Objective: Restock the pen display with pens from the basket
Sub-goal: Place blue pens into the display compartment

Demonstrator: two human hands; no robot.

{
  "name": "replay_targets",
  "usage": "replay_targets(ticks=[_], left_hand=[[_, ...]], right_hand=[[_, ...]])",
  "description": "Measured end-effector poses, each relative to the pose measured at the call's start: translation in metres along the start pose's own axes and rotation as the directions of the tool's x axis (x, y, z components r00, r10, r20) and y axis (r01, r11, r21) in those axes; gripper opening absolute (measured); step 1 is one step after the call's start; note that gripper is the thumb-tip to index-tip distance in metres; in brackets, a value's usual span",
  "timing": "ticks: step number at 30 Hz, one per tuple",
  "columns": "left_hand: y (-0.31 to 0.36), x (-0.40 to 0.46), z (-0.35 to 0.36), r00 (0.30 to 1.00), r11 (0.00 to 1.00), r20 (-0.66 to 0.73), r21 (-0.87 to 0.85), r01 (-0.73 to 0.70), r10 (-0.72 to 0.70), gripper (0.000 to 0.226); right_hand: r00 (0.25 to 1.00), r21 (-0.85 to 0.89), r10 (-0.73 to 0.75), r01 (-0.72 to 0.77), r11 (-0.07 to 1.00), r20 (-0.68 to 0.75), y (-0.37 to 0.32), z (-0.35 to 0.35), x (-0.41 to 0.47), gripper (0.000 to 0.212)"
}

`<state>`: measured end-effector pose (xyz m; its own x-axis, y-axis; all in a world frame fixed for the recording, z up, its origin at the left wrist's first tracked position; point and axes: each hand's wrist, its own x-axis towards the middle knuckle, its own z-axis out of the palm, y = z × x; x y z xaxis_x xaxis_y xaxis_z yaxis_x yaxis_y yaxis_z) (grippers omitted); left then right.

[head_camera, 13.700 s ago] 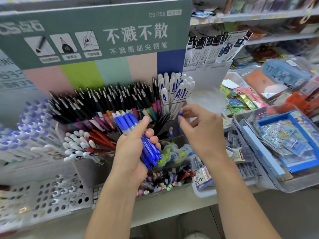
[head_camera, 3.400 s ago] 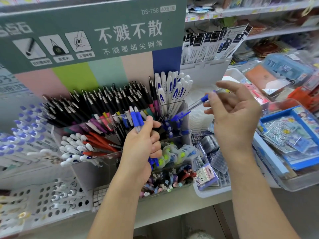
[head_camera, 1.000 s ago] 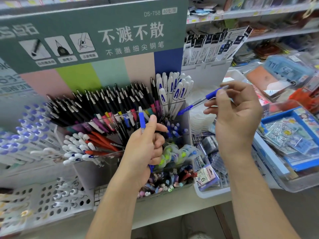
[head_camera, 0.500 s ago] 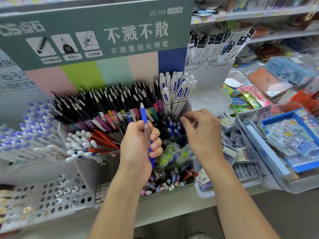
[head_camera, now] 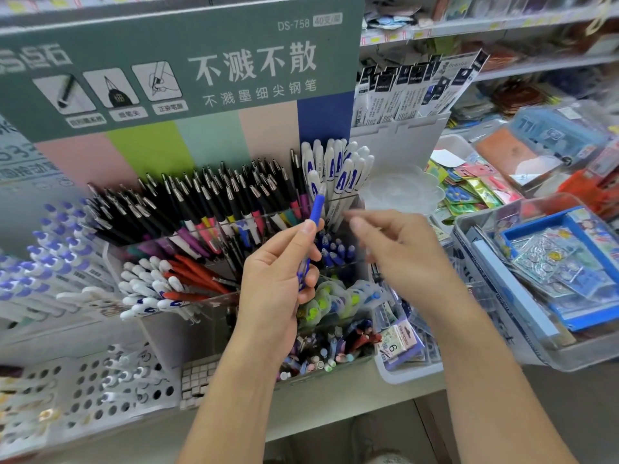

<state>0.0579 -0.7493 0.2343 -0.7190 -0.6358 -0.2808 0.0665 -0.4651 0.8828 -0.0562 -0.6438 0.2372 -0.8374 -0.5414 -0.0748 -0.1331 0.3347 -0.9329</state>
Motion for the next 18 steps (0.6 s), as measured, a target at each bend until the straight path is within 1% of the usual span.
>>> replay_targets(ticks=[1,2,3,4,5,6,9,10,12,13,14,15,16,17,18], left_hand=[[0.000,0.000,0.001,1.000,1.000,0.003,-0.001,0.001,-0.001,0.034],[-0.001,0.000,0.003,1.000,1.000,0.011,0.003,-0.002,0.002,0.034],[-0.001,0.000,0.004,1.000,1.000,0.025,0.017,-0.008,0.008,0.032],[-0.001,0.000,0.005,0.999,0.999,0.044,0.044,-0.017,0.015,0.029],[-0.001,0.000,0.007,0.998,0.996,0.065,0.083,-0.026,0.021,0.027],[-0.002,0.000,0.009,0.996,0.992,0.089,0.125,-0.034,0.023,0.025],[-0.005,0.000,0.014,0.990,0.978,0.135,0.199,-0.065,0.038,0.023],[-0.006,0.000,0.014,0.990,0.969,0.128,0.233,-0.083,0.054,0.023],[-0.006,0.000,0.012,0.992,0.948,0.086,0.298,-0.112,0.090,0.020],[-0.007,0.001,0.011,0.992,0.945,0.053,0.300,-0.126,0.116,0.018],[-0.008,0.002,0.009,0.989,0.948,0.012,0.284,-0.143,0.145,0.016],[-0.008,0.004,0.007,0.984,0.952,-0.034,0.261,-0.158,0.173,0.014],[-0.007,0.006,0.006,0.978,0.958,-0.080,0.233,-0.168,0.191,0.013],[-0.006,0.007,0.005,0.973,0.966,-0.123,0.199,-0.167,0.194,0.013],[-0.005,0.008,0.004,0.971,0.975,-0.158,0.157,-0.156,0.180,0.014]], right_hand=[[0.999,0.200,0.042,-0.046,0.979,0.020,-0.005,-0.006,-0.002,0.022],[0.996,0.385,0.050,-0.076,0.920,0.076,-0.010,-0.012,-0.003,0.028],[0.990,0.514,0.026,-0.095,0.852,0.141,-0.014,-0.017,-0.005,0.036],[0.982,0.574,-0.008,-0.104,0.813,0.190,-0.017,-0.019,-0.006,0.041],[0.977,0.587,-0.030,-0.101,0.804,0.210,-0.018,-0.018,-0.008,0.041],[0.979,0.576,-0.038,-0.085,0.813,0.199,-0.017,-0.015,-0.008,0.040],[0.996,0.529,-0.032,-0.017,0.849,0.084,-0.008,-0.001,-0.007,0.023],[0.997,0.518,-0.033,-0.006,0.855,0.067,-0.006,0.001,-0.006,0.018],[0.999,0.541,-0.039,0.014,0.841,0.034,-0.004,0.000,-0.007,0.019],[0.999,0.587,-0.042,0.043,0.809,-0.015,-0.004,-0.004,-0.006,0.020],[0.995,0.632,-0.047,0.096,0.769,-0.093,-0.005,-0.009,-0.005,0.018],[0.978,0.636,-0.061,0.175,0.751,-0.197,-0.006,-0.015,-0.004,0.014],[0.945,0.579,-0.097,0.270,0.769,-0.312,-0.006,-0.020,-0.002,0.010],[0.900,0.475,-0.157,0.355,0.805,-0.407,-0.007,-0.025,0.000,0.008],[0.855,0.354,-0.229,0.417,0.837,-0.465,-0.006,-0.026,0.003,0.009]])
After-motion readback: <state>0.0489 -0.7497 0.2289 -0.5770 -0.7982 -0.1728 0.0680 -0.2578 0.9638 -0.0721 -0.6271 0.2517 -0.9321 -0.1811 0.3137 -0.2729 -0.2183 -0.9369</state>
